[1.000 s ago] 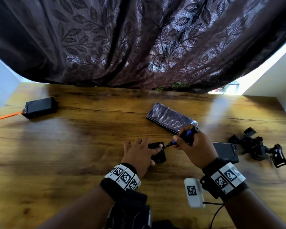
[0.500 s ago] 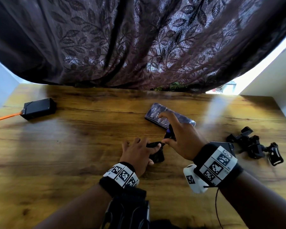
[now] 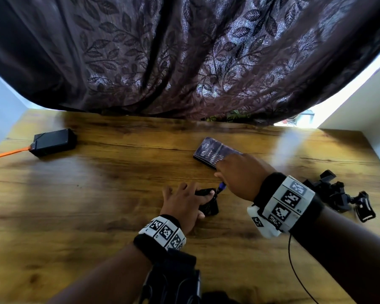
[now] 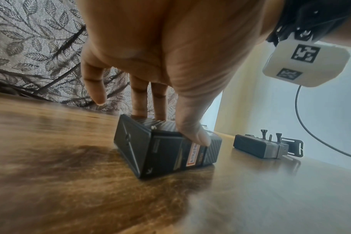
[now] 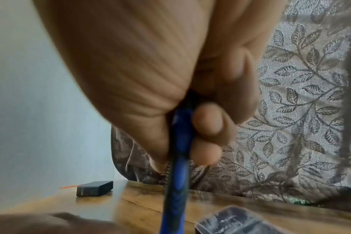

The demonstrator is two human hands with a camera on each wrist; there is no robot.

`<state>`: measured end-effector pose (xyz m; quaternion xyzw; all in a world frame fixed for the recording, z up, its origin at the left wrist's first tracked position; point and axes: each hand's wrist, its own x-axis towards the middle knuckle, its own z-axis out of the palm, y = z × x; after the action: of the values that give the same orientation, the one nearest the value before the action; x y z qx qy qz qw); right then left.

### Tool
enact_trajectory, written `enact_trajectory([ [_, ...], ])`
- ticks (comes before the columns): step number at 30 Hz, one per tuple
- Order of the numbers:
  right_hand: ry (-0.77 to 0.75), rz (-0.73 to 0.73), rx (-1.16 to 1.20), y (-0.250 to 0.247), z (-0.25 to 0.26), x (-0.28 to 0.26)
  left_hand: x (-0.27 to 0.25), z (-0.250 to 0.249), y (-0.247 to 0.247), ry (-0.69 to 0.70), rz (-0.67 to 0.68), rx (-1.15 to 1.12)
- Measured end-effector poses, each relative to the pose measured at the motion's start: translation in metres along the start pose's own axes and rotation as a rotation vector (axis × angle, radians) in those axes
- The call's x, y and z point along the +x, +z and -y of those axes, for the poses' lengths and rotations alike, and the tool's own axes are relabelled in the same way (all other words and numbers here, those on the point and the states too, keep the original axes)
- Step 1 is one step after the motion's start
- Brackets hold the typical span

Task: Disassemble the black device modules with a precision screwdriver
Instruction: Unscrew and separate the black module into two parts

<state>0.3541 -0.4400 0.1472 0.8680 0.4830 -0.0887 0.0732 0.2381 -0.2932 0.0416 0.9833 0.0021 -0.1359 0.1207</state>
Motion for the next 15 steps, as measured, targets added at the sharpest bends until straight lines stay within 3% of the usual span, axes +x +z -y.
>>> enact_trajectory([
  [6, -0.097, 0.063, 0.073, 0.0012, -0.0028, -0.0049, -0.0009, -0.0011, -0.0009, 0.002, -0.016, -0.004],
  [15, -0.010, 0.023, 0.004, -0.0014, -0.0002, -0.0038, -0.0008, 0.0000, 0.0002, 0.005, -0.005, 0.004],
])
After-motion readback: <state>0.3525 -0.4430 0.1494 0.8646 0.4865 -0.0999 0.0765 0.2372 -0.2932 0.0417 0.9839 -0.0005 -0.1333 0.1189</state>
